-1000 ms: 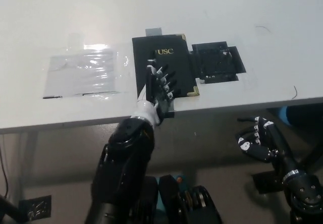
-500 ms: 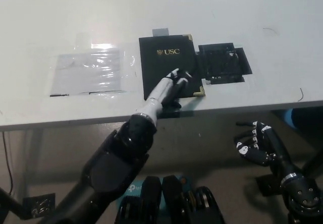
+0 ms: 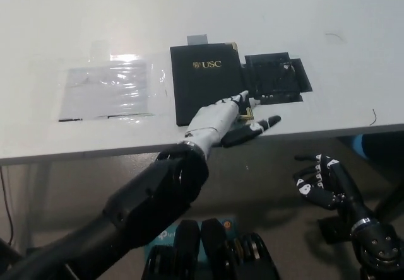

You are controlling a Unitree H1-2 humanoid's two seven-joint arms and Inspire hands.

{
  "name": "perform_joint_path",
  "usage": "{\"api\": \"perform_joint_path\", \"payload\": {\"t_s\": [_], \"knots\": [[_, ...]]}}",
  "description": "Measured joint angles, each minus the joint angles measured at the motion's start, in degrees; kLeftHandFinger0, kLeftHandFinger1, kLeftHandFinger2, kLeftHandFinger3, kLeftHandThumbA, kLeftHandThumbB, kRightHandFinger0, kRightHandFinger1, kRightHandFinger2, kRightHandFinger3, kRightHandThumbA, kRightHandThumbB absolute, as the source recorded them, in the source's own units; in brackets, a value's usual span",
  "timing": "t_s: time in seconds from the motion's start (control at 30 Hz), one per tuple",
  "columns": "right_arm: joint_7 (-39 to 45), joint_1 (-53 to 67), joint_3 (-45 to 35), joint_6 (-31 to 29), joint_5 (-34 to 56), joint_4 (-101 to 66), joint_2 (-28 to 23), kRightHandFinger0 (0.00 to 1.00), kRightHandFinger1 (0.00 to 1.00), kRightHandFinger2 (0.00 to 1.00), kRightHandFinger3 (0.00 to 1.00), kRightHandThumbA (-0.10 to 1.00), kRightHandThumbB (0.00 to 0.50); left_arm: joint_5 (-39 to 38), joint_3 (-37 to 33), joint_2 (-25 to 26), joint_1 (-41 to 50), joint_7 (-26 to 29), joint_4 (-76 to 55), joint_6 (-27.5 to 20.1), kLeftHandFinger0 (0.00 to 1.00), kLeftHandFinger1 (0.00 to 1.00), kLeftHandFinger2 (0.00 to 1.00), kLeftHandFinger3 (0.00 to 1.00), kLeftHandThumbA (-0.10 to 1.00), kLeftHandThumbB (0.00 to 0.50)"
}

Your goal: The robot uses its left hand to push the cover of the diary kept in the middle of the desk towards the right to close it

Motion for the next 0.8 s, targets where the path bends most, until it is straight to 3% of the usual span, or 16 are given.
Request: {"api": "perform_joint_path", "payload": {"t_s": [0.37, 0.43, 0.67, 0.73, 0.8], "knots": [[0.0, 0.3, 0.0, 0.0, 0.0, 0.0, 0.0, 0.28, 0.34, 0.43, 0.68, 0.57, 0.066, 9.6, 2.1, 4.5, 6.4, -7.2, -23.5, 1.0, 1.0, 1.0, 1.0, 1.0, 1.0, 0.254], [0.0, 0.3, 0.0, 0.1, 0.0, 0.0, 0.0, 0.28, 0.34, 0.44, 0.68, 0.55, 0.043, 10.6, 2.9, 4.5, 8.3, -8.0, -27.5, 1.0, 1.0, 1.0, 1.0, 1.0, 1.0, 0.223], [0.0, 0.4, 0.0, 0.1, 0.0, 0.0, 0.0, 0.3, 0.35, 0.44, 0.7, 0.54, 0.039, 14.0, 7.1, 5.2, 18.8, -11.1, -43.4, 1.2, 1.0, 1.0, 1.0, 1.0, 1.0, 0.168], [0.0, 0.4, 0.0, 0.1, 0.0, 0.0, 0.0, 0.3, 0.34, 0.44, 0.7, 0.56, 0.05, 14.4, 9.0, 6.2, 22.7, -11.4, -48.0, 1.3, 1.0, 1.0, 1.0, 1.0, 1.0, 0.114], [0.0, 0.2, 0.0, 0.1, 0.0, 0.0, 0.1, 0.31, 0.35, 0.45, 0.7, 0.56, 0.05, 13.6, 13.0, 8.0, 28.1, -11.3, -52.6, 0.9, 1.0, 1.0, 1.0, 1.0, 1.0, 0.117]]}}
